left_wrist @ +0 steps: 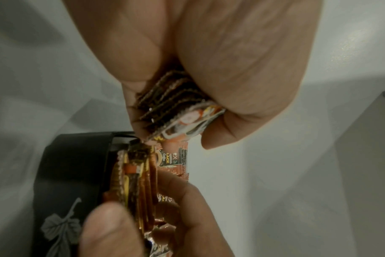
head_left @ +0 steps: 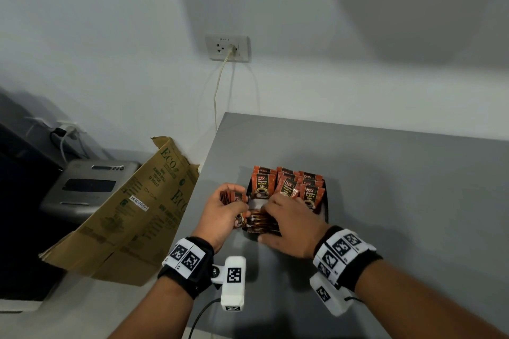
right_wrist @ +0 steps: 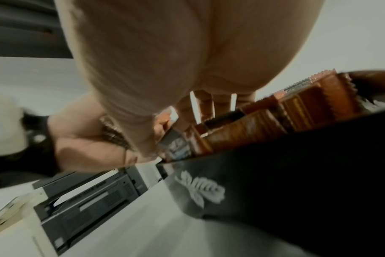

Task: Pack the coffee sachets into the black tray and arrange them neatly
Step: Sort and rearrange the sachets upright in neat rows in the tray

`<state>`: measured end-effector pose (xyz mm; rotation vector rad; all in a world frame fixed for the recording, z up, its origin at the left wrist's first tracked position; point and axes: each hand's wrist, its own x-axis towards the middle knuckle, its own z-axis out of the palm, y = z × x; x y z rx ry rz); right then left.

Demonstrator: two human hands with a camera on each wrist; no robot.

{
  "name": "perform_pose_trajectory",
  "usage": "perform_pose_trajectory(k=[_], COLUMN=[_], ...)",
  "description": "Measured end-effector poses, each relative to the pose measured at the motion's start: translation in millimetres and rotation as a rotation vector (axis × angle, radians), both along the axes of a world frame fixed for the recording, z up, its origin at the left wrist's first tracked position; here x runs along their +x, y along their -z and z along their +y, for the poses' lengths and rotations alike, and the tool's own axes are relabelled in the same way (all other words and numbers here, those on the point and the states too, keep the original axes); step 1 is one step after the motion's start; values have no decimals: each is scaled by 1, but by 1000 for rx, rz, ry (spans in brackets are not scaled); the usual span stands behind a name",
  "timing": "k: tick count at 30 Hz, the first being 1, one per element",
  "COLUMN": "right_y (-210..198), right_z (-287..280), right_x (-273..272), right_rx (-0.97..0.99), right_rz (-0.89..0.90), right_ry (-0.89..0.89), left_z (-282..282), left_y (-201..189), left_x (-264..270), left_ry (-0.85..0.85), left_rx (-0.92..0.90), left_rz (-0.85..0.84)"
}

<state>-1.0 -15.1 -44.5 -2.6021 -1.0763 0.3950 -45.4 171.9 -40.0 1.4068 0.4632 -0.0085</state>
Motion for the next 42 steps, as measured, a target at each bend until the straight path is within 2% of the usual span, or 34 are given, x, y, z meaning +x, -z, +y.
perform_pose_trajectory(k=[8,15,19,23,26,28,32,35,42], right_y=[12,5,-4,-21,-28,-33,-48,-46,-24], right_z=[-4,-8,-13,-23,-27,-27,-35,-52,-70], right_x=[-22,-11,-1,12,22,26,37,52,59], right_rx=[19,179,272,410,587,649,624,559,162], right_rz=[-19,53,106,268,422,440,296,224,150], right_ry=[52,162,217,357,452,467,535,604,430], left_z=[-9,-15,-21,-25,-30,-36,-39,-34,-28], left_y=[-4,-11,-14,-15,-20,-21,-24,-22,-19], left_x=[13,25,31,38,42,45,47,47,45], left_ry=[19,34,57,119,172,211,230,159,87], left_rx=[92,-126,-116,-99,-97,-87,-67,-52,-115], left_rz=[-67,-19,21,14,-19,-44,-45,12,59])
